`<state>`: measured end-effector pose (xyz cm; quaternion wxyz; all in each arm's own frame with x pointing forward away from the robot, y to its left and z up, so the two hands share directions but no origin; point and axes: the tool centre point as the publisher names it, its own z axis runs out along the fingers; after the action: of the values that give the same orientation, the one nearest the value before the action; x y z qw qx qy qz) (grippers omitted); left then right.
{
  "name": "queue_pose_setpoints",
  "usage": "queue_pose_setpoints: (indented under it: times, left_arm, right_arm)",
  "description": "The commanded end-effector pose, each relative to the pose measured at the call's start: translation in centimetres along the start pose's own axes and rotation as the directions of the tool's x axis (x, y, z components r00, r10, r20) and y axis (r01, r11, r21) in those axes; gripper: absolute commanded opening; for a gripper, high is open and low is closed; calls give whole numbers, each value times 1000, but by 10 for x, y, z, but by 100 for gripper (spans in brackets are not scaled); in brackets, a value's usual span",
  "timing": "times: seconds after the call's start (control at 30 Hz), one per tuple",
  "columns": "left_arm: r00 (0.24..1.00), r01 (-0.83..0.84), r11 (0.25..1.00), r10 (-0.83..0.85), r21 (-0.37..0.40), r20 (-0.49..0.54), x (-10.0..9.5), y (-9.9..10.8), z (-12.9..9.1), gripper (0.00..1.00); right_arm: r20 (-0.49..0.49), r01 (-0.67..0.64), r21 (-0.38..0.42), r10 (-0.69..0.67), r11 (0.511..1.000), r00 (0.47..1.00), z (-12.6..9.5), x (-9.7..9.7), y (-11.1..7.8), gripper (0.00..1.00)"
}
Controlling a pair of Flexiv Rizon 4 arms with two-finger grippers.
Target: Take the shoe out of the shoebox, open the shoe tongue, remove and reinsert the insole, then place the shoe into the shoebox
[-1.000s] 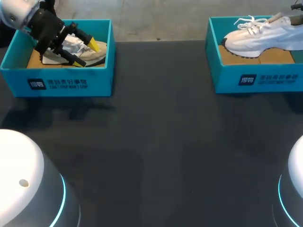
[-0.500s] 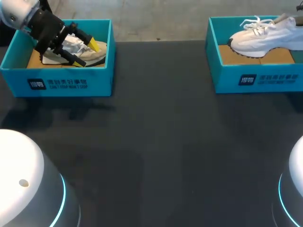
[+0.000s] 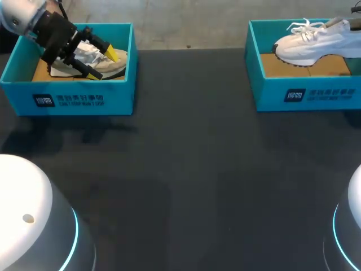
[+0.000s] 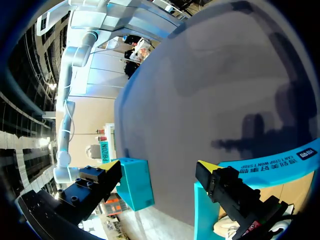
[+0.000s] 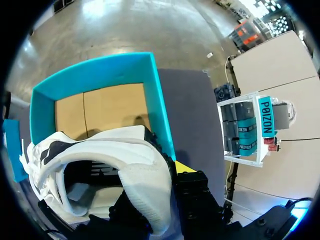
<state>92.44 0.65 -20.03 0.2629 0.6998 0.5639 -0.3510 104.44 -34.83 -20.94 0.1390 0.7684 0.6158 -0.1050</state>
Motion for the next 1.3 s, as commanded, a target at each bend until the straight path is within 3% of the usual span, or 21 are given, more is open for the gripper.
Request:
queue_pose_setpoints:
  times: [0.03,1.0,1.3]
  left_arm:
    - [1000,-1,1000,1,-2,-3,0,-1,0,100]
    - [1000,-1,1000,1,-2,-3,0,-1,0,100]
    - [1000,-1,1000,1,-2,-3,0,-1,0,100]
  right_arm:
    - [6,-7,10,7,1000,1000,10,3,14,0]
    - [42,-16,46,14,999,999,73,24,28,0]
    - [42,-57,60,55,997,998,83,32,33,0]
